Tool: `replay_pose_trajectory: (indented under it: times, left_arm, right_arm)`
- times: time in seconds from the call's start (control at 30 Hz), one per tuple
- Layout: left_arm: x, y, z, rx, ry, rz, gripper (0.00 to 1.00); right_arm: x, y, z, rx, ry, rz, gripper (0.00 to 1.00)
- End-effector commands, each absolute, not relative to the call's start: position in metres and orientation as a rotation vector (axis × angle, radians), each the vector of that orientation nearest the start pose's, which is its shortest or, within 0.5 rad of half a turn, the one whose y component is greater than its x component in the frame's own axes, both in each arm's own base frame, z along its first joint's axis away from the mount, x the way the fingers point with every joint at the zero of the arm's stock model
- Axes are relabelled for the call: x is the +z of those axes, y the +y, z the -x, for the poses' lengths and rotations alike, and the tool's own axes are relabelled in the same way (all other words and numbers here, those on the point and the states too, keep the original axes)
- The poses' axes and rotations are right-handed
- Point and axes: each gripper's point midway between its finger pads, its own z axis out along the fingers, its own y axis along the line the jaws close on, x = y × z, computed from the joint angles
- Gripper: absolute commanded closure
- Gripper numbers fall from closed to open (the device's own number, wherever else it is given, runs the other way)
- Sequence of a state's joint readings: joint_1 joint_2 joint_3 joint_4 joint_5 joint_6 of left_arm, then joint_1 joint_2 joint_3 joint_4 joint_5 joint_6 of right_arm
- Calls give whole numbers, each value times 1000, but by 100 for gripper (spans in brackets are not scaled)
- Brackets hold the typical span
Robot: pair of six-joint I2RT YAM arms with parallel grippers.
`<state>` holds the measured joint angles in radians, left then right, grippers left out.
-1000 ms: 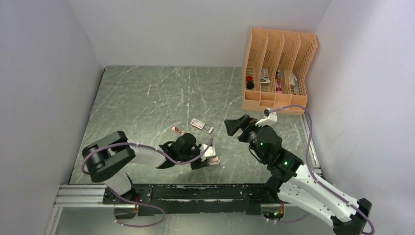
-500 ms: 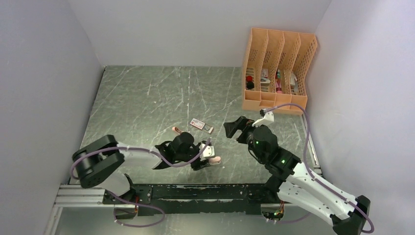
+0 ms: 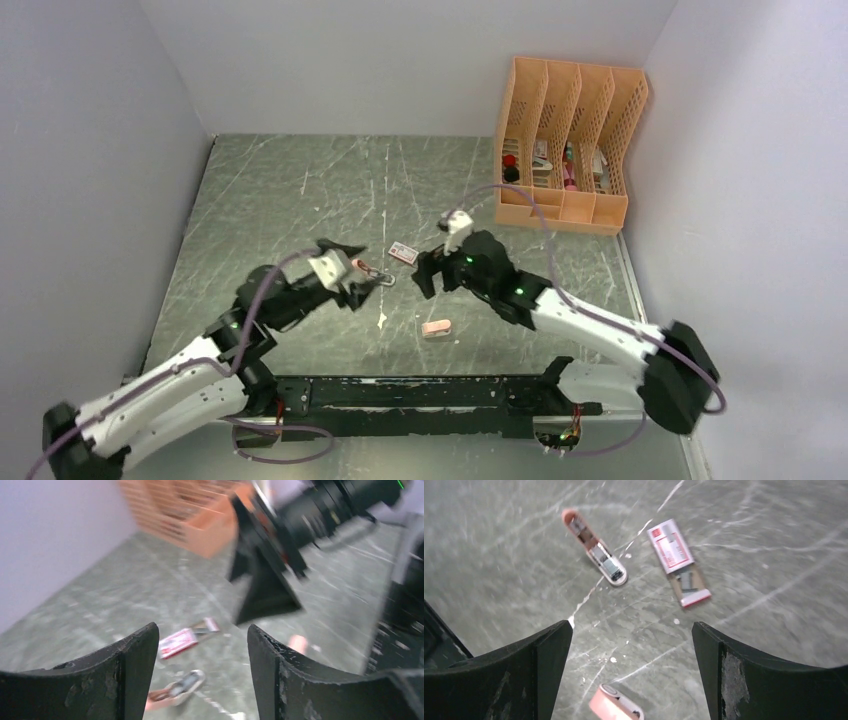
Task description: Load the staples into the stapler
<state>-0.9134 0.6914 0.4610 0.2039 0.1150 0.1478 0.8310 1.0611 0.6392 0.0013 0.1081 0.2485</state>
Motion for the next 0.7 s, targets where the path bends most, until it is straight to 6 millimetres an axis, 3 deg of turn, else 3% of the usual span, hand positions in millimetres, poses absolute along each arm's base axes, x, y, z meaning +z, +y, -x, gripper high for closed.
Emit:
replay_pose_trajectory:
  times: [0.0, 0.17, 0.3, 0.47, 0.67]
  left_arm:
    - [243, -205, -212, -584, 1505, -757, 29]
    - [248, -170, -244, -489, 1571, -701, 29]
    - [253, -145, -263, -434, 1597, -621, 29]
    - [251, -130, -268, -407, 1609, -600, 29]
    - [244, -129, -267, -419, 1634, -608, 29]
  right_arm:
    - [147, 306, -240, 677, 1831, 961, 6]
    - [117, 337, -251, 699, 1750, 1176, 8]
    - [93, 357, -255, 746, 1720, 1322, 16]
    - [73, 369, -271, 726, 1713, 1361, 22]
    - [49, 372, -287, 694, 1727, 1423, 28]
